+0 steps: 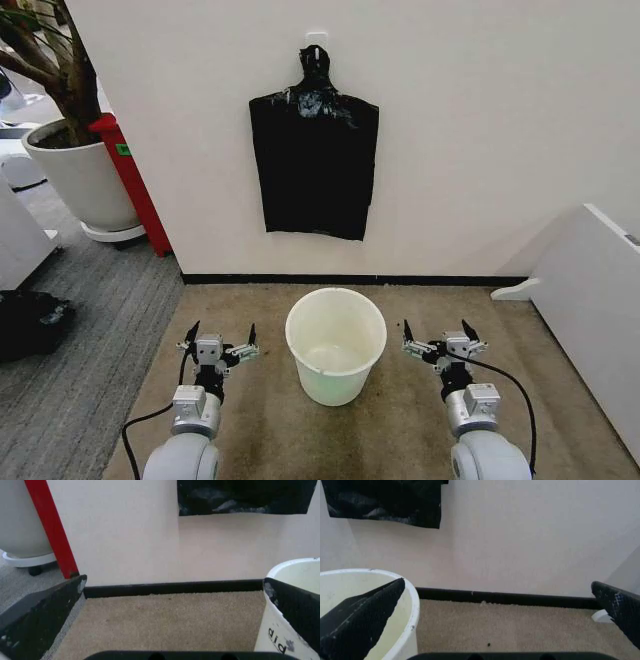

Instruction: Place the garbage bag over the trash bin.

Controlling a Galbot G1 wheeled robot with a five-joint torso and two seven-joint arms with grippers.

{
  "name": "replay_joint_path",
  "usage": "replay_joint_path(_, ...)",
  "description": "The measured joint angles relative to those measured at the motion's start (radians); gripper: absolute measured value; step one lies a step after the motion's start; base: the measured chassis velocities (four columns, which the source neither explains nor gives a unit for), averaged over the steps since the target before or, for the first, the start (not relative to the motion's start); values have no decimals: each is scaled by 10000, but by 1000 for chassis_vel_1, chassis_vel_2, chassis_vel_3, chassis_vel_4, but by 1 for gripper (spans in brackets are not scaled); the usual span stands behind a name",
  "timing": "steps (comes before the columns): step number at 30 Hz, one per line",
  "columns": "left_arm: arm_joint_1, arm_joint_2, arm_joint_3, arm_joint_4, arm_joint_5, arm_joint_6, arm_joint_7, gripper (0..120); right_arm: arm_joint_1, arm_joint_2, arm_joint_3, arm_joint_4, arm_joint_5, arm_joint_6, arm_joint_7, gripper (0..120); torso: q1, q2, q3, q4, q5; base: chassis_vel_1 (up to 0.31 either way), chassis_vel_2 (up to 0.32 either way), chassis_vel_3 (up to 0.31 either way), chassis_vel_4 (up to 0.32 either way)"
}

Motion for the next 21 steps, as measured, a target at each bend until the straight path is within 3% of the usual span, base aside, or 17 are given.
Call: replay_joint_path(21, 0, 0, 0, 0, 0, 0, 0, 120, 0, 0, 0, 0, 0, 0, 0, 120, 0, 0, 0, 0, 0, 0, 0, 0, 0)
